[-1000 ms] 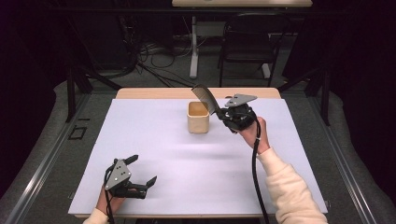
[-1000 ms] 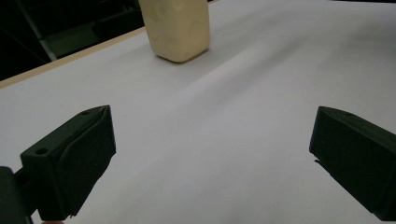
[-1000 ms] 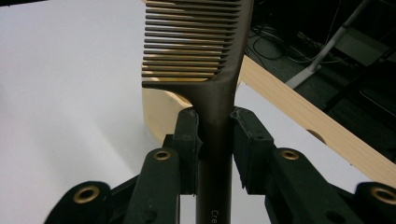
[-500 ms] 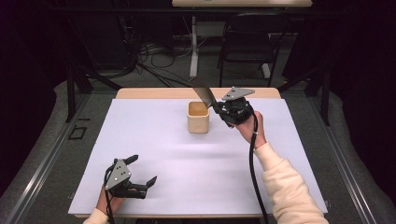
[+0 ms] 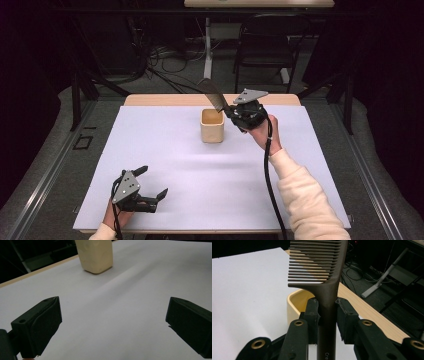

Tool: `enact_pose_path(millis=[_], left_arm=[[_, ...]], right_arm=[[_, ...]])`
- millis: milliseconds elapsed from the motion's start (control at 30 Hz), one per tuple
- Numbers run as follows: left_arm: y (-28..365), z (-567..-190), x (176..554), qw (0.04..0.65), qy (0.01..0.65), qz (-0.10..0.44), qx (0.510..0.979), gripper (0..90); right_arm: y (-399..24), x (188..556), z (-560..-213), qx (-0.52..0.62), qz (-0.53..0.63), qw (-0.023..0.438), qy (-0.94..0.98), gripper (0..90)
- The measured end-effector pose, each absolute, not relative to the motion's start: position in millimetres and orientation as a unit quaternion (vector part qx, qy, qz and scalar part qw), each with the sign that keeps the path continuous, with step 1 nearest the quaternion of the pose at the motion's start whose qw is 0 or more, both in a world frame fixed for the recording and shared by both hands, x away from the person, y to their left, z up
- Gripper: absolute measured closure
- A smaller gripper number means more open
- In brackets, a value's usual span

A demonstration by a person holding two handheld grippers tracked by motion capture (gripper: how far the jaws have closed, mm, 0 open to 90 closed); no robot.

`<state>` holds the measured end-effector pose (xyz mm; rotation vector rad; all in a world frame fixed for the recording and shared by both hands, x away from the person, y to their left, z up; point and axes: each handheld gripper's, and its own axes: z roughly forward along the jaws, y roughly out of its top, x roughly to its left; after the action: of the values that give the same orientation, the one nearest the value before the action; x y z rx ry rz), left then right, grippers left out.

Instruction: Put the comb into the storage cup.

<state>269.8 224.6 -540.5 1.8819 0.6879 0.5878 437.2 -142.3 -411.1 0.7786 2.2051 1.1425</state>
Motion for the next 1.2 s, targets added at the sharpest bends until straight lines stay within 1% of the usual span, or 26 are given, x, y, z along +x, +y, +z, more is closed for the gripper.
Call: enact_pose_path(millis=[1200], left_arm=[[224.7,-540.5,269.7,0.504,0.285,0.243,0.779,0.4]], right_arm=[[-121.5,447.7,-400.4,0.274,0.445,0.28,0.805,72.2]])
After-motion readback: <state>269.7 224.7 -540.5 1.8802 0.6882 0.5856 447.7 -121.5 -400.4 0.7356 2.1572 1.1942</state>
